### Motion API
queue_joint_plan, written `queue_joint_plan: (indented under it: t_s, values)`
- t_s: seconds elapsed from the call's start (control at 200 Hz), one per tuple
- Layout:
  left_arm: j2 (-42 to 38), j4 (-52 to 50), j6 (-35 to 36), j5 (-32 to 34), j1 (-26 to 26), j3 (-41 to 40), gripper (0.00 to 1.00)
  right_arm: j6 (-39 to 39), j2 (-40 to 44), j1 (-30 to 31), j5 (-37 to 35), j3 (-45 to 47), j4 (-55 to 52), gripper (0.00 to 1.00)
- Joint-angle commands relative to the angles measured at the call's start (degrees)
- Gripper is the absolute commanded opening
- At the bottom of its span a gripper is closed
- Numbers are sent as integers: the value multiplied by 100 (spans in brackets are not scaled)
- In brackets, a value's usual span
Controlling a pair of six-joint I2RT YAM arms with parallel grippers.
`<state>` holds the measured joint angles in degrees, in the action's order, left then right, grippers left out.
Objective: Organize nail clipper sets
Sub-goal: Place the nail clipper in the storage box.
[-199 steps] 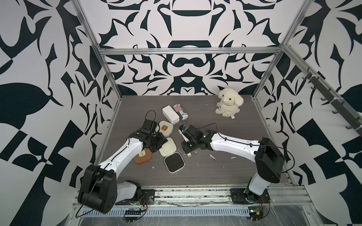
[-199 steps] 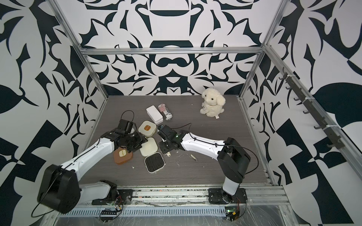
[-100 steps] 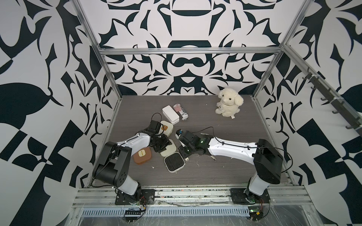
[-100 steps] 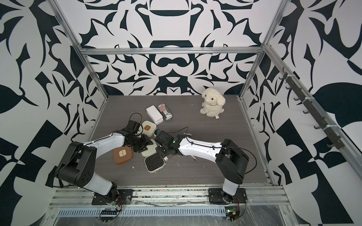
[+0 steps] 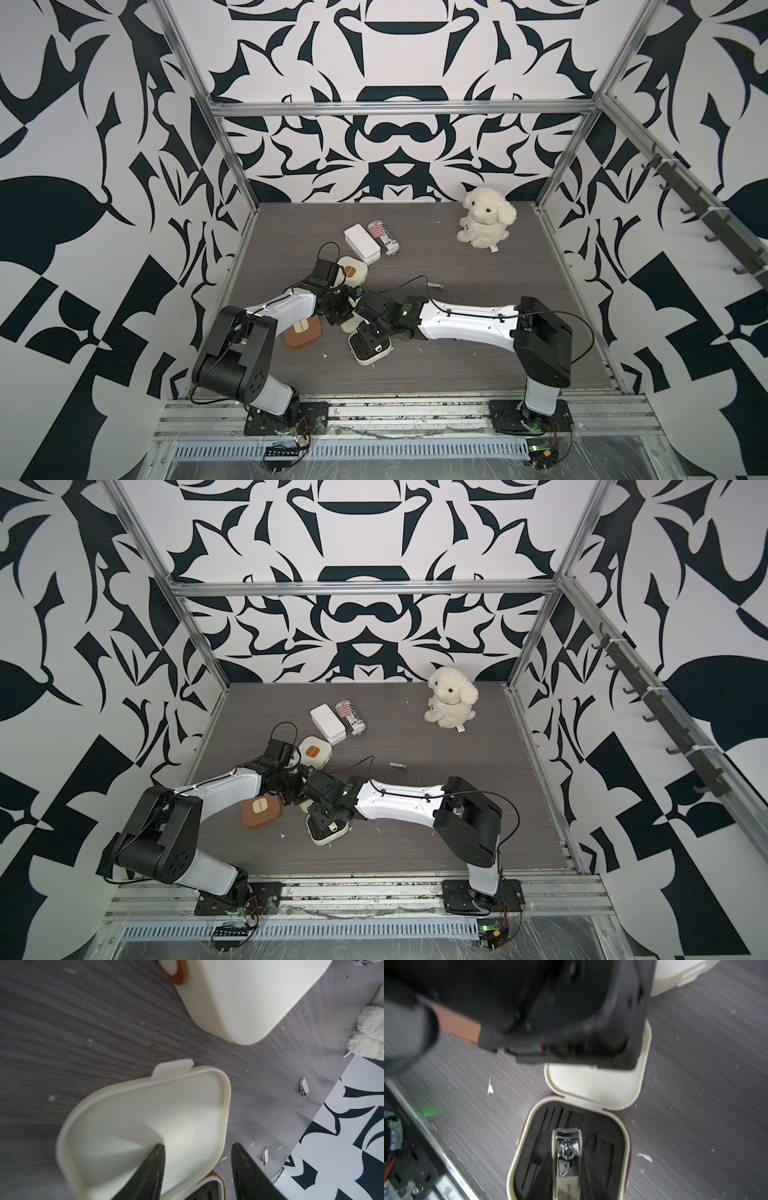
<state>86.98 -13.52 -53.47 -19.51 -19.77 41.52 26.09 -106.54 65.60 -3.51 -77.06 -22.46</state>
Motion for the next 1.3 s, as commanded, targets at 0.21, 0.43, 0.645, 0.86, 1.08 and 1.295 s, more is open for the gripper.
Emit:
queue_joint_plan:
  t_s: [0.21, 0.43, 0.645, 0.86, 1.08, 1.295]
  values:
    - [-336, -81, -297, 105, 17, -379, 59, 464, -155, 109, -326, -128, 179, 2]
    - [-567, -93, -413, 221, 17, -532, 59, 608, -221, 191, -352, 2, 299, 1]
    - [-643, -90, -428, 240, 17, -594, 59, 476, -329, 191, -405, 90, 387, 1]
    - [-629, -73, -427, 271, 17, -619, 60, 188, -420, 193, -440, 115, 348, 0]
    - [-526, -28, -427, 290, 35, -593, 61, -114, -260, 196, -425, 370, 295, 0]
    - [-406, 25, -425, 298, 87, -597, 63, -287, -50, 194, -250, 638, 344, 0]
